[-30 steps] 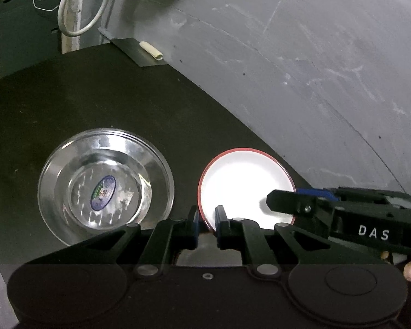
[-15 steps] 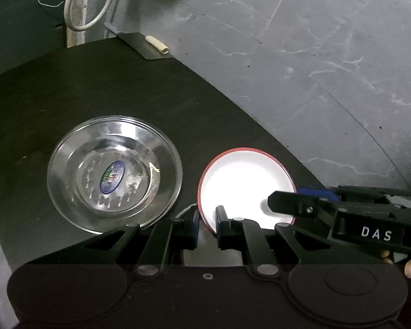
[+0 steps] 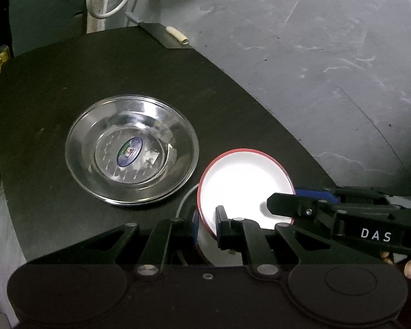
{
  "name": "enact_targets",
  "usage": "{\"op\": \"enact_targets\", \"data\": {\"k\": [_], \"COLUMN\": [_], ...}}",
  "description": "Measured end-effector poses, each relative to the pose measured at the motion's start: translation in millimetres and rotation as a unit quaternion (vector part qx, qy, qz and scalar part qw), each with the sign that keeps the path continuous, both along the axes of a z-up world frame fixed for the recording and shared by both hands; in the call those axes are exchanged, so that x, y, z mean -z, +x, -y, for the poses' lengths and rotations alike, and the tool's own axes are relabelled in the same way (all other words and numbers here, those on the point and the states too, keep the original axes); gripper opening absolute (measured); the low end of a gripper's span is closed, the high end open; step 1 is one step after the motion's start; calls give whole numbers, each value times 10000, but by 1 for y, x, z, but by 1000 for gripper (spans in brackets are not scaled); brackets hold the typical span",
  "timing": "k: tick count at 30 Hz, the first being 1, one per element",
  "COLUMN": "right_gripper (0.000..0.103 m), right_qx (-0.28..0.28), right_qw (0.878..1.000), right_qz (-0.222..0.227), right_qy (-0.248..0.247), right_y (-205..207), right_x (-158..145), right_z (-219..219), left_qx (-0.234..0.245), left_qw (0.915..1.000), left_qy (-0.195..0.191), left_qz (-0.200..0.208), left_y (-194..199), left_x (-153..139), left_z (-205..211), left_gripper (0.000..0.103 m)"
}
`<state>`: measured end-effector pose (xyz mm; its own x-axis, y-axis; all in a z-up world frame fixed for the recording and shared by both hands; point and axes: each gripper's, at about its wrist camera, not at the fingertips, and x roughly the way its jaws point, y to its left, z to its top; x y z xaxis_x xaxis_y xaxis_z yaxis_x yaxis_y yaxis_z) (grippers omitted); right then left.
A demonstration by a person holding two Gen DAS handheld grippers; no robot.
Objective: Organize plates and bowls
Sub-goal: 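Carry the white bowl with both grippers over the steel bowl, then lower the white bowl into the nested bowls and open both grippers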
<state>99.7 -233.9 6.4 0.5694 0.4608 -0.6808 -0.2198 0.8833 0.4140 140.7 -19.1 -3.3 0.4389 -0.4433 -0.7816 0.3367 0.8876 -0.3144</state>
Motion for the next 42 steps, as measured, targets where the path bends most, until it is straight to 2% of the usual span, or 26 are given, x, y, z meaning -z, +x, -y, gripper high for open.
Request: {"op": "enact_targets", "data": {"k": [29, 42], "right_gripper": [25, 25], "right_qx": [-116, -145], "right_qw": [9989, 9987], "right_qz": [-444, -474], "right_qy": [-78, -71], "right_y": [-5, -6], "right_x": [17, 18], "right_z": [7, 7], "left_qx": [98, 128], "left_qw": [9993, 9991], "left_qy": [195, 256], "left_qz": [-293, -310], "left_y": [-3, -3], "left_x": [15, 14], "left_z": [15, 17], "left_gripper": [12, 15]}}
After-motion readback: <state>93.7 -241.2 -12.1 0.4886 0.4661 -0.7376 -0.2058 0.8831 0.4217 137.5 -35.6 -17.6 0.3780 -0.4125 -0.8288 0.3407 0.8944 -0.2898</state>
